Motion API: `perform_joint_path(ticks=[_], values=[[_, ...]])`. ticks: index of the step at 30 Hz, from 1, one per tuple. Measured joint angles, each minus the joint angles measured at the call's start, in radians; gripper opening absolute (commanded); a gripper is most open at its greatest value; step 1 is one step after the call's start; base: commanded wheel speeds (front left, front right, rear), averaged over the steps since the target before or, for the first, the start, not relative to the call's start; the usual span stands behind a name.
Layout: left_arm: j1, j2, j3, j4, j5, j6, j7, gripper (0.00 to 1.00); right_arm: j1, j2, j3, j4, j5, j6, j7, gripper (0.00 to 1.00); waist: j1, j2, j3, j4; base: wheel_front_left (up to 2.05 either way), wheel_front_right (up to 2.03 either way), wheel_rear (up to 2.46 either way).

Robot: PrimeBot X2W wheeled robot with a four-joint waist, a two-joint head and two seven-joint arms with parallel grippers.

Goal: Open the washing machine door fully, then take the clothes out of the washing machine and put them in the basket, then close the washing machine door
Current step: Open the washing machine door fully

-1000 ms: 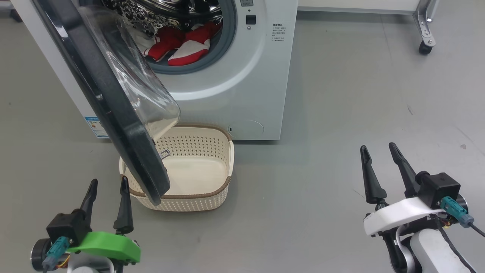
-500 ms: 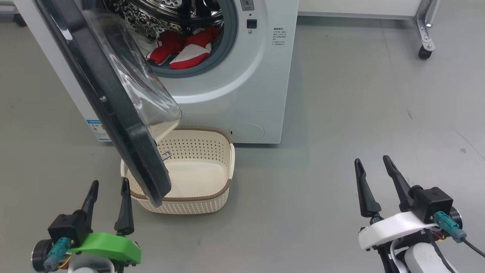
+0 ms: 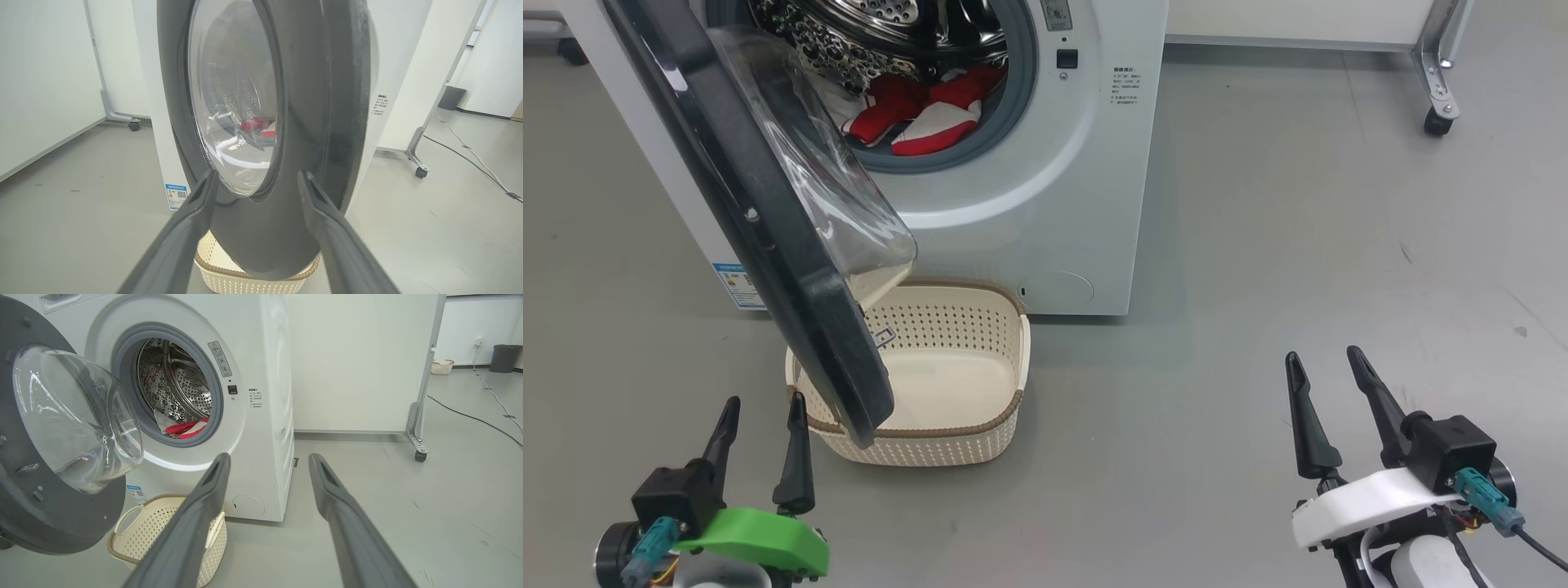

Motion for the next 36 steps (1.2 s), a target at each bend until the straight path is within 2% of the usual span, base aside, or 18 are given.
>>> perform_joint_path(ticks=[26, 28, 36], values=[[0.001, -0.001, 0.000, 0.004, 0.000, -0.002, 0.000, 1.00, 0.030, 0.037, -0.051, -0.014, -0.040, 0.019, 0.000, 1.00, 0.0000, 0.0000, 0.008, 0.008, 0.00, 0.00, 0.00], [0.003, -0.001, -0.001, 0.007, 0.000, -0.008, 0.000, 0.00, 0.030, 0.040, -0.053, -0.014, -0.042, 0.019, 0.000, 1.00, 0.0000, 0.0000, 0.008, 0.007, 0.00, 0.00, 0.00], [0.006, -0.001, 0.000, 0.007, 0.000, -0.009, 0.000, 0.00, 0.034, 0.049, -0.065, -0.015, -0.051, 0.028, 0.000, 1.00, 0.0000, 0.0000, 0.011, 0.004, 0.00, 0.00, 0.00]])
